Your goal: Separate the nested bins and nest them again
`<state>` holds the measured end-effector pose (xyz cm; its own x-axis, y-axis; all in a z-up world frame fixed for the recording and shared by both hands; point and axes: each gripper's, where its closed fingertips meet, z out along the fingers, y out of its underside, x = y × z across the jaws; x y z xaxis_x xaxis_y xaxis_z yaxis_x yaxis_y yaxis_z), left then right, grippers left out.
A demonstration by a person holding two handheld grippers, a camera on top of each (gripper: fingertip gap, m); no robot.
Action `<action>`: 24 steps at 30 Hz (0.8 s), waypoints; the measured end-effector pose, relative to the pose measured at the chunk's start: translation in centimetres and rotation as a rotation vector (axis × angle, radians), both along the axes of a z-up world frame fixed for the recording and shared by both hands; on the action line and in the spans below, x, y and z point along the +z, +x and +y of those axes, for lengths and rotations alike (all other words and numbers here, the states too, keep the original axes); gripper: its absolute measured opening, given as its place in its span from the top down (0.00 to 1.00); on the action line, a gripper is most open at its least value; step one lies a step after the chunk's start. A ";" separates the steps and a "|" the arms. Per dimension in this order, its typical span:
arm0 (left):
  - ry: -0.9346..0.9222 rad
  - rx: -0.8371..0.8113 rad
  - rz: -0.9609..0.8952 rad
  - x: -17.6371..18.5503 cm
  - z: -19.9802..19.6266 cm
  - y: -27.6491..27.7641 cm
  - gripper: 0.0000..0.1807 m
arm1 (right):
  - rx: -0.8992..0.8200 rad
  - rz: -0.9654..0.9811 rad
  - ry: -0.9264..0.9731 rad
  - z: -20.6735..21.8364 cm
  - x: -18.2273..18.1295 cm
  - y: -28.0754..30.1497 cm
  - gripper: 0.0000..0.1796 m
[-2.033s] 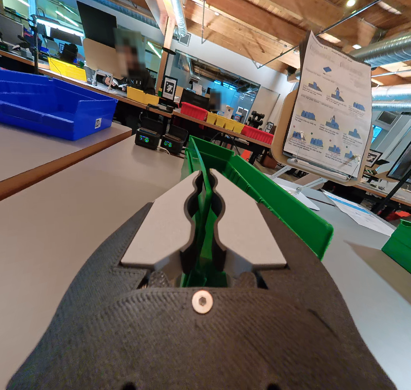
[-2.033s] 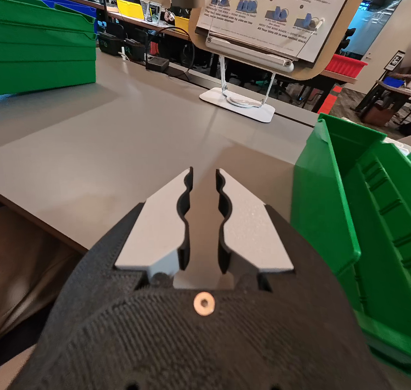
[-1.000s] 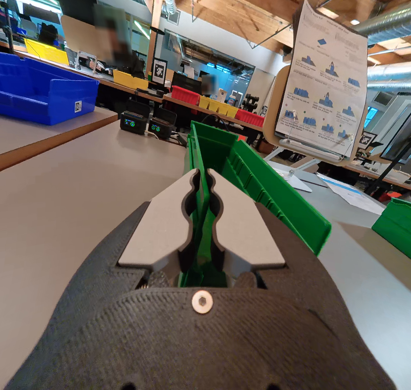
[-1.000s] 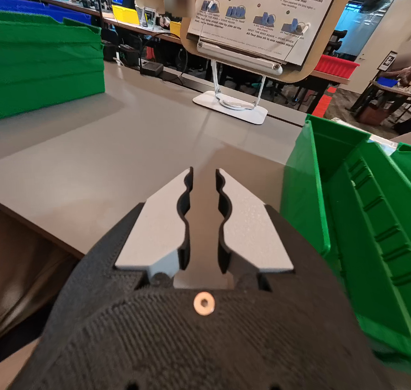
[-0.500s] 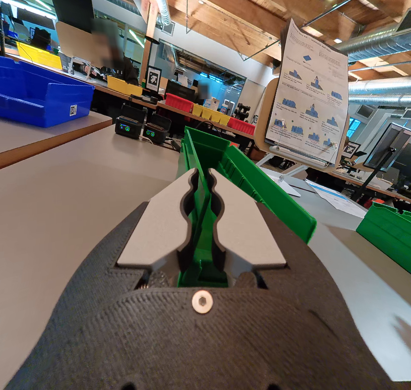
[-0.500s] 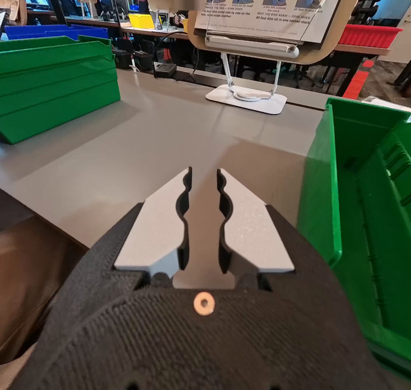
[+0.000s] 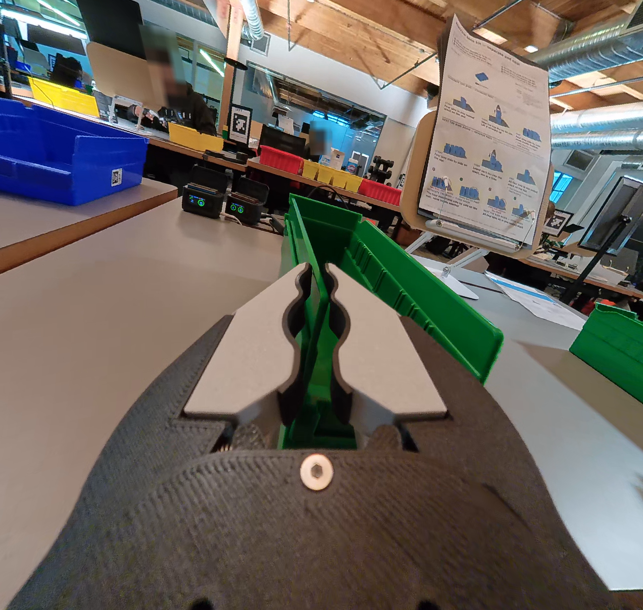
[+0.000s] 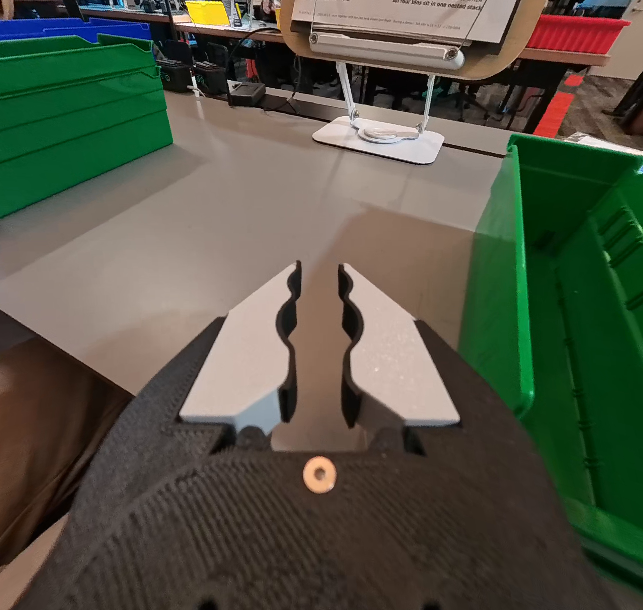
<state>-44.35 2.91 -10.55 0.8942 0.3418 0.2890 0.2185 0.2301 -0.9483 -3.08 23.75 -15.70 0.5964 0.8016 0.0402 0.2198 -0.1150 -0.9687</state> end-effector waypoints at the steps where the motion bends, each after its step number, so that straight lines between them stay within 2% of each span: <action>1: -0.003 0.000 0.000 0.0 0.0 0.0 0.99 | -0.003 0.003 -0.006 0.1 0.0 0.1 0.89; 24: 0.004 0.008 0.037 0.3 0.0 -0.2 0.98 | -0.075 0.030 -0.036 0.9 0.0 1.3 0.90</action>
